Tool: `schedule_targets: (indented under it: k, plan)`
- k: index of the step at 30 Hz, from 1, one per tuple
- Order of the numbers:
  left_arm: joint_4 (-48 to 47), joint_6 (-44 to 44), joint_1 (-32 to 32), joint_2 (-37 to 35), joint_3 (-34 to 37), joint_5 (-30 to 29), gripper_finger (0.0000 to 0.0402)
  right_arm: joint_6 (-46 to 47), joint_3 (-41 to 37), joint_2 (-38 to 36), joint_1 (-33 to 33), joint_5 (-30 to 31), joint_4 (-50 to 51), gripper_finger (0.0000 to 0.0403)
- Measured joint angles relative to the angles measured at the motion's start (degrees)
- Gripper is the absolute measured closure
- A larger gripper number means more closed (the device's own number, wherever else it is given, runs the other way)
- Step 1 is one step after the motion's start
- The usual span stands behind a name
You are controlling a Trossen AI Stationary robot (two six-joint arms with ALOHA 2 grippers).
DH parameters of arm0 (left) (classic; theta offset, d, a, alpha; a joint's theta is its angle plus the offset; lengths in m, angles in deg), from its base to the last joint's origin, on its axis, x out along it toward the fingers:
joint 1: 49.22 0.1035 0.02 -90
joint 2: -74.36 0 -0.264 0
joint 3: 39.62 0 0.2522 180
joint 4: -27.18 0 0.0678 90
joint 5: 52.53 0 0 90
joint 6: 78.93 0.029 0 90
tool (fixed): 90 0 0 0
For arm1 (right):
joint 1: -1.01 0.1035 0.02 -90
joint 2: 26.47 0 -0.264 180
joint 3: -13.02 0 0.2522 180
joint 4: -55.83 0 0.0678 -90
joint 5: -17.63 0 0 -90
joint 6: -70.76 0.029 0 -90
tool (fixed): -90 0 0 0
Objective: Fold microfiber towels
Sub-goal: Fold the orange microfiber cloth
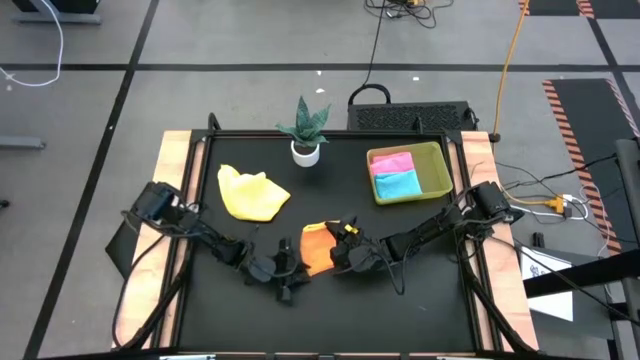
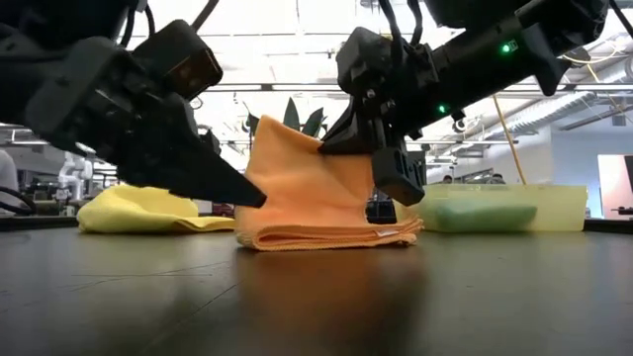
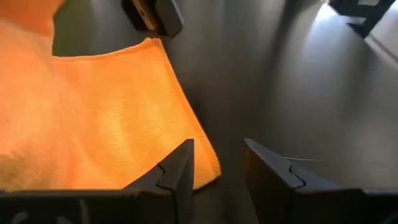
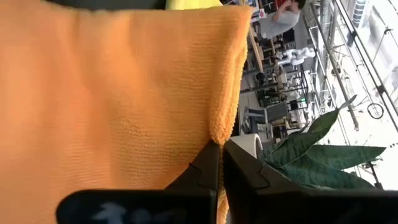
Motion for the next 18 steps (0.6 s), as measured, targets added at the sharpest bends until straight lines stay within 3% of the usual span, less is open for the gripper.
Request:
schedule_targets:
  k: [6, 13, 18]
  plan:
    - [2.71, 4.13, 2.23, 0.62, -0.74, -6.08, 0.0268, 1.41, -0.02, 0.01, 0.0, -1.4, 0.02, 0.0399]
    - [2.76, 5.68, 5.89, 0.79, -1.42, -8.26, 0.0268, 1.5, -0.02, 0.01, 0.05, -2.93, -0.1, 0.0399]
    - [2.28, 3.7, 7.37, 3.34, -1.38, -15.82, 0.0268, 1.74, -0.02, -0.01, 1.25, -2.91, -0.24, 0.0399]
